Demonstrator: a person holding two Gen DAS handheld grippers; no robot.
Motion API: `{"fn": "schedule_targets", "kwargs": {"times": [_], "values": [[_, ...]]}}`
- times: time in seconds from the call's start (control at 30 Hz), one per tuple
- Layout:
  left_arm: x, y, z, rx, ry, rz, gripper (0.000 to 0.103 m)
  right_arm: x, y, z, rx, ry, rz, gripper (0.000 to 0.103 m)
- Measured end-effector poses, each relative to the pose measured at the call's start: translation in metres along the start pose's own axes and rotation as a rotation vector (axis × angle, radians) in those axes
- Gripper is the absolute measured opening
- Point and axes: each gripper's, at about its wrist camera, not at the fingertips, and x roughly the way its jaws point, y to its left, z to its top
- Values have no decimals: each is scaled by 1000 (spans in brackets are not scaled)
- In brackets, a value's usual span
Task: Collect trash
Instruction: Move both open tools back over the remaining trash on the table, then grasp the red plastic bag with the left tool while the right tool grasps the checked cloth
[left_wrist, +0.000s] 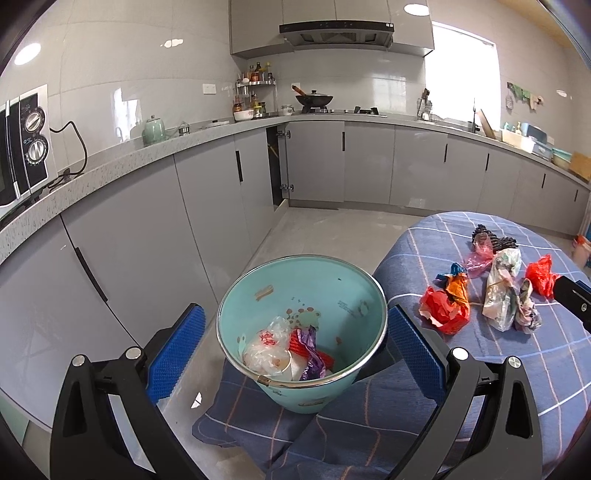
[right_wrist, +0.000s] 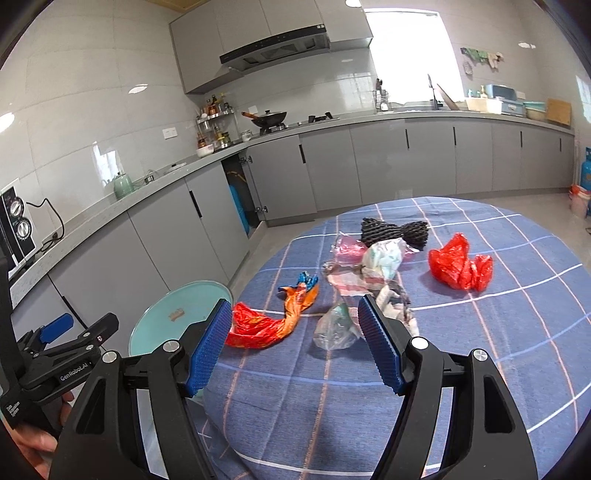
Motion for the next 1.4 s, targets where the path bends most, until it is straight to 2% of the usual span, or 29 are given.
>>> {"fn": "schedule_targets", "kwargs": {"times": [0.7,0.93,1.17,1.27,1.4], "values": [[-9,-28,-3,56,-4,-33,97,-9,-38,-4,57,-8,-75,71],[0,-36,-9,57,28,-73,97,-4,-61,-13,90,25,-135,71],[8,-49,-16,82,46,-111,97,1,-74,-18,97,48,-151,70],[13,-55,-19,90,58,-134,93,5,-78,-20,102,62,-157,70],[19,-64,-19,113,66,-151,83,11,-82,-21,96,76,-164,69]]}}
